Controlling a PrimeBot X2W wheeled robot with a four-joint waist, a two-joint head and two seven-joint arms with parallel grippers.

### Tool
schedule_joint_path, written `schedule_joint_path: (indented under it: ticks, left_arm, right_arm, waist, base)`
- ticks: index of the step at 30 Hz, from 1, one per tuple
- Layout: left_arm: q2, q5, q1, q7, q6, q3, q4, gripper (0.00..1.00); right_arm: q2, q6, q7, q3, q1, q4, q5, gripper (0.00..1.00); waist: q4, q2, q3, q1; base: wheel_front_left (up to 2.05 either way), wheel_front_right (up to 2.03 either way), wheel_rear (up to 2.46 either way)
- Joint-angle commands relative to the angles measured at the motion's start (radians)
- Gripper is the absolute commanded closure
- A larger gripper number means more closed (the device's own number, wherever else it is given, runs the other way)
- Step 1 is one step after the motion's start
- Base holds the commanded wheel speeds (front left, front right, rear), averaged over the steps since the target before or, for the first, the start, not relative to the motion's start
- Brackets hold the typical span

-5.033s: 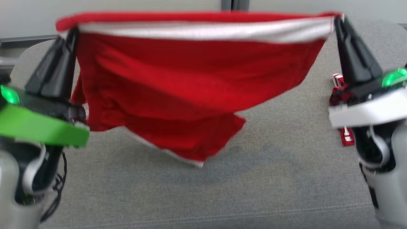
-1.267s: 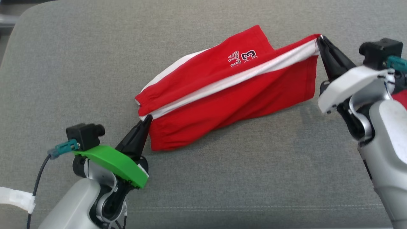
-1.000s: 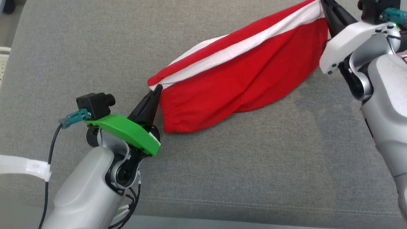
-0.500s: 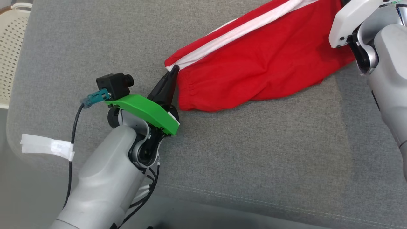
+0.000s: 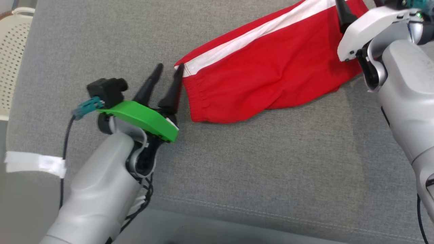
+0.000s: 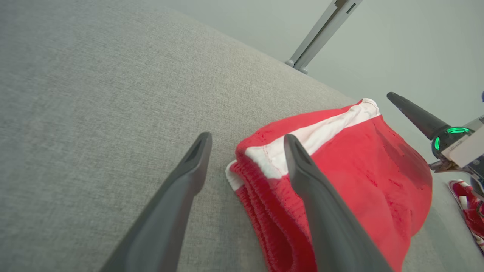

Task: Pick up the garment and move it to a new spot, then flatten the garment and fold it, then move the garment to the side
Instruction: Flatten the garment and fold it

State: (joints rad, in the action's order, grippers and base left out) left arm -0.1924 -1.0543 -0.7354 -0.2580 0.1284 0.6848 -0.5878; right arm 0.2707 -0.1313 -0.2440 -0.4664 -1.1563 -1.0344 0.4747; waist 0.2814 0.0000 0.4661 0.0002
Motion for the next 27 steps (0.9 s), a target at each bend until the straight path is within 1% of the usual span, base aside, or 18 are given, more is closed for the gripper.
schedule_joint_path:
  ticks: [1, 2, 4, 6, 9, 14, 17, 20, 22, 27]
  left_arm:
    - [-0.017, 0.054, 0.018, -0.007, -0.022, -0.047, 0.023, 0.0]
    - [-0.017, 0.054, 0.018, -0.007, -0.022, -0.047, 0.023, 0.0]
    - [-0.016, 0.121, 0.06, -0.006, -0.048, -0.108, 0.067, 0.0]
    - [-0.026, 0.2, 0.101, -0.005, -0.085, -0.175, 0.12, 0.0]
    - [-0.032, 0.313, 0.17, -0.005, -0.121, -0.248, 0.205, 0.0]
    - [-0.056, 0.487, 0.281, -0.005, -0.169, -0.327, 0.325, 0.0]
    - [-0.059, 0.55, 0.349, -0.005, -0.182, -0.366, 0.378, 0.0]
    - [-0.057, 0.589, 0.407, -0.005, -0.185, -0.397, 0.408, 0.0]
    - [-0.057, 0.611, 0.439, -0.006, -0.189, -0.415, 0.419, 0.0]
    - [-0.047, 0.656, 0.511, -0.005, -0.181, -0.443, 0.437, 0.0]
  right_arm:
    - [0.008, 0.001, -0.015, 0.007, 0.025, 0.013, 0.002, 0.0]
    - [0.008, 0.001, -0.015, 0.007, 0.025, 0.013, 0.002, 0.0]
    - [-0.001, 0.001, -0.022, 0.026, 0.059, 0.043, 0.009, 0.0]
    - [0.006, 0.001, -0.022, 0.079, 0.1, 0.126, 0.004, 0.0]
    - [0.004, 0.001, -0.021, 0.166, 0.22, 0.27, -0.04, 0.0]
    - [-0.045, 0.001, -0.022, 0.281, 0.416, 0.489, -0.128, 0.0]
    - [-0.087, 0.001, -0.022, 0.32, 0.521, 0.591, -0.172, 0.0]
    - [-0.124, 0.001, -0.022, 0.346, 0.605, 0.667, -0.202, 0.0]
    - [-0.14, 0.001, -0.022, 0.358, 0.653, 0.704, -0.217, 0.0]
    - [-0.168, 0.001, -0.022, 0.38, 0.759, 0.765, -0.243, 0.0]
  waist:
    - [-0.02, 0.0, -0.025, -0.0002]
    - [-0.02, 0.0, -0.025, -0.0002]
    - [-0.033, 0.0, -0.041, -0.0002]
    - [-0.046, 0.0, -0.057, -0.0002]
    - [-0.068, 0.0, -0.083, -0.0002]
    - [-0.113, 0.0, -0.126, -0.0002]
    - [-0.139, 0.0, -0.149, -0.0002]
    - [-0.161, 0.0, -0.171, -0.0002]
    - [-0.172, 0.0, -0.186, -0.0002]
    - [-0.188, 0.0, -0.224, -0.0002]
  base:
    - [0.0, 0.0, 0.0]
    - [0.0, 0.0, 0.0]
    - [0.0, 0.0, 0.0]
    - [0.0, 0.0, 0.0]
    - [0.0, 0.0, 0.0]
    - [0.0, 0.0, 0.0]
    - [0.0, 0.0, 0.0]
    - [0.0, 0.0, 0.0]
    - [0.0, 0.0, 0.0]
    - [0.0, 0.0, 0.0]
